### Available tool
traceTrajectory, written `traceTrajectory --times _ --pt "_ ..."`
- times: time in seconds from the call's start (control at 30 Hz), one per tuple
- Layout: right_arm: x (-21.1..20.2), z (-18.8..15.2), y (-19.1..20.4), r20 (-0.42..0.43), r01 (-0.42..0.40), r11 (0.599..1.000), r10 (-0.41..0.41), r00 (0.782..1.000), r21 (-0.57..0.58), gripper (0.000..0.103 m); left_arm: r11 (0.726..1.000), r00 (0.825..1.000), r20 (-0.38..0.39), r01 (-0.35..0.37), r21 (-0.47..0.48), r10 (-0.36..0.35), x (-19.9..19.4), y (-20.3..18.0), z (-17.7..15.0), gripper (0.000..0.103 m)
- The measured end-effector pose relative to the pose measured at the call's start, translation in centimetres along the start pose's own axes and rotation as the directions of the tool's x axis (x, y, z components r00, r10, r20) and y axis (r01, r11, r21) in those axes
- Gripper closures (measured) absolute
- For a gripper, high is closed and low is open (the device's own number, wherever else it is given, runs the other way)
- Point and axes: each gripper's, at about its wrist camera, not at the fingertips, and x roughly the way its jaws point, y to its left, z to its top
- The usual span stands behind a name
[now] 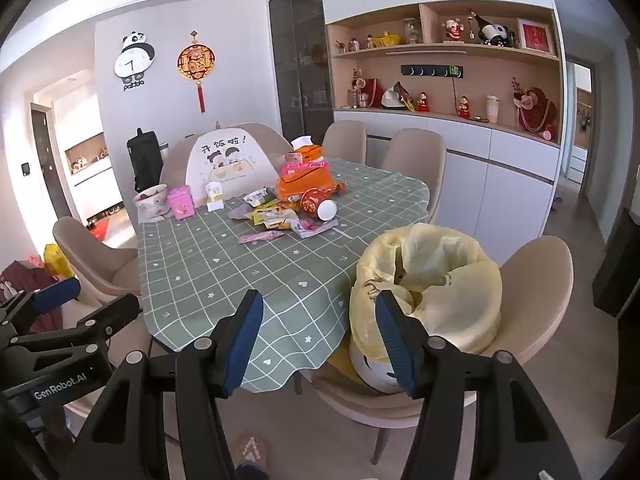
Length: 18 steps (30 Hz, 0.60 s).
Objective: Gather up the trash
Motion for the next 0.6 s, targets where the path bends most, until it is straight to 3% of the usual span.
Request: traceTrajectory --times 0.6 --pt "-0.2 -0.19 -0.13 0.0 0.006 1.0 -0.006 1.0 0.006 0.047 1.0 1.0 -0.01 0.002 -0.008 -0.002 -0.51 -0.2 0.04 0.014"
